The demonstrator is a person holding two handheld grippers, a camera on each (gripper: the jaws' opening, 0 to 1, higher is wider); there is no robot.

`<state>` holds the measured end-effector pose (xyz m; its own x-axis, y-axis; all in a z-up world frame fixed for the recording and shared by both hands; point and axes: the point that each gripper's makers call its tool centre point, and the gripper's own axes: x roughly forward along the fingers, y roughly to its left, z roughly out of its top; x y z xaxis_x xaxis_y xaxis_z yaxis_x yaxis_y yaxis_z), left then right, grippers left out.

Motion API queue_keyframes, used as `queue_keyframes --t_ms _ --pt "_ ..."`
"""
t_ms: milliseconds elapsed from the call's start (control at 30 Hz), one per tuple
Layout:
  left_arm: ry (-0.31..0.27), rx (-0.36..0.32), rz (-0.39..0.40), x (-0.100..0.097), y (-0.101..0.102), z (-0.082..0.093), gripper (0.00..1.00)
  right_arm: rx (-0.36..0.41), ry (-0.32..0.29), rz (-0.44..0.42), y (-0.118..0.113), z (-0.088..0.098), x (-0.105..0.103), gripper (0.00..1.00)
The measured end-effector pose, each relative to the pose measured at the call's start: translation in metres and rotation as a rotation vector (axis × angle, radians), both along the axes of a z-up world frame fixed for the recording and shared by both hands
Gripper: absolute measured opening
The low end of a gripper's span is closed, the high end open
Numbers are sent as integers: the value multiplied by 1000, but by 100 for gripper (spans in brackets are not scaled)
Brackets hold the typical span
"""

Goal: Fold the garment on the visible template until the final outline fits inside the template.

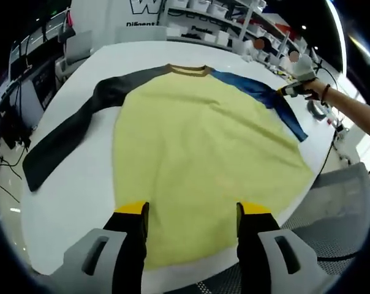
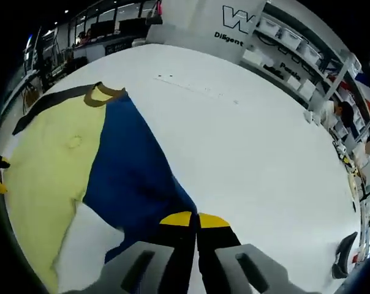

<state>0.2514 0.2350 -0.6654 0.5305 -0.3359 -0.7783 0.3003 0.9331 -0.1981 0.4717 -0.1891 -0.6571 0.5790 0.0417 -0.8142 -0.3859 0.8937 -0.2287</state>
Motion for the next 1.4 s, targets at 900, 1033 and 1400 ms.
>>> queue_keyframes --t_ms 900,1033,1400 --pt "-3 -2 -4 0 -1 0 63 192 -89 -230 -26 25 0 18" --pt "-4 -3 -8 0 -2 0 65 250 -108 -263 -29 32 -13 22" --pt "-80 -35 5 11 -8 18 71 330 -73 -333 -35 19 -66 39"
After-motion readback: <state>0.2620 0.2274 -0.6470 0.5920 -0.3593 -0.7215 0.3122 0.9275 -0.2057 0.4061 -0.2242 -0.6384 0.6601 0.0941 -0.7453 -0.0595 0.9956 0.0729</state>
